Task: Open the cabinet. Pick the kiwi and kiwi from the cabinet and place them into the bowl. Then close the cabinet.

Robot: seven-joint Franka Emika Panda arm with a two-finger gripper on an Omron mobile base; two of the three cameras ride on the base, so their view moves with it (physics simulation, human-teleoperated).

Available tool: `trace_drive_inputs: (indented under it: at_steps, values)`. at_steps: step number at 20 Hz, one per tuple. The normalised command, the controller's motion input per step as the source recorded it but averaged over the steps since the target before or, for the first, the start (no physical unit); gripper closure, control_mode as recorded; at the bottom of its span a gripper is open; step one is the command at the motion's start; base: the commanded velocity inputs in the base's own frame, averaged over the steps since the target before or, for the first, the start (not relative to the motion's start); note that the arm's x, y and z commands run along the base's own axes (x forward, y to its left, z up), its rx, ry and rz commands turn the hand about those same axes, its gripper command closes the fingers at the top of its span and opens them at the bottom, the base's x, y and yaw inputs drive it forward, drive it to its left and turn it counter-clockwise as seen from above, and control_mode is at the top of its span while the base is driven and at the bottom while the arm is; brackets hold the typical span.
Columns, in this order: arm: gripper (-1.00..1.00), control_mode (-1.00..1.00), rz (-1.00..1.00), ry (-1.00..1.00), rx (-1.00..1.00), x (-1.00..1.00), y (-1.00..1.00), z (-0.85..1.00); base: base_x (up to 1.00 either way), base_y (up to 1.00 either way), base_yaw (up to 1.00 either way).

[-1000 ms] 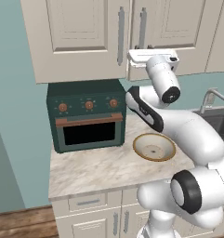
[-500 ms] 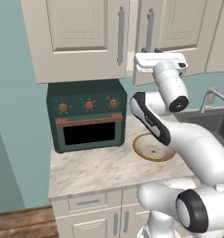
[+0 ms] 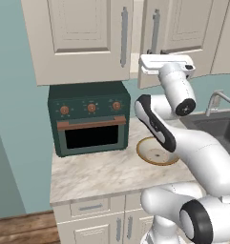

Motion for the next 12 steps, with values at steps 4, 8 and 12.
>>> trace_drive_inputs:
  at_steps: [4,8,12]
  values:
    - [1.00,-1.00,0.06,0.00,0.05,-0.44,-1.00,0.59,0.00,0.00,0.00]
    - [1.00,-1.00,0.11,-0.01,0.06,-0.55,-1.00,0.51,0.00,0.00,0.00]
    - [1.00,-1.00,0.19,-0.08,0.08,-0.68,-1.00,0.58,0.00,0.00,0.00]
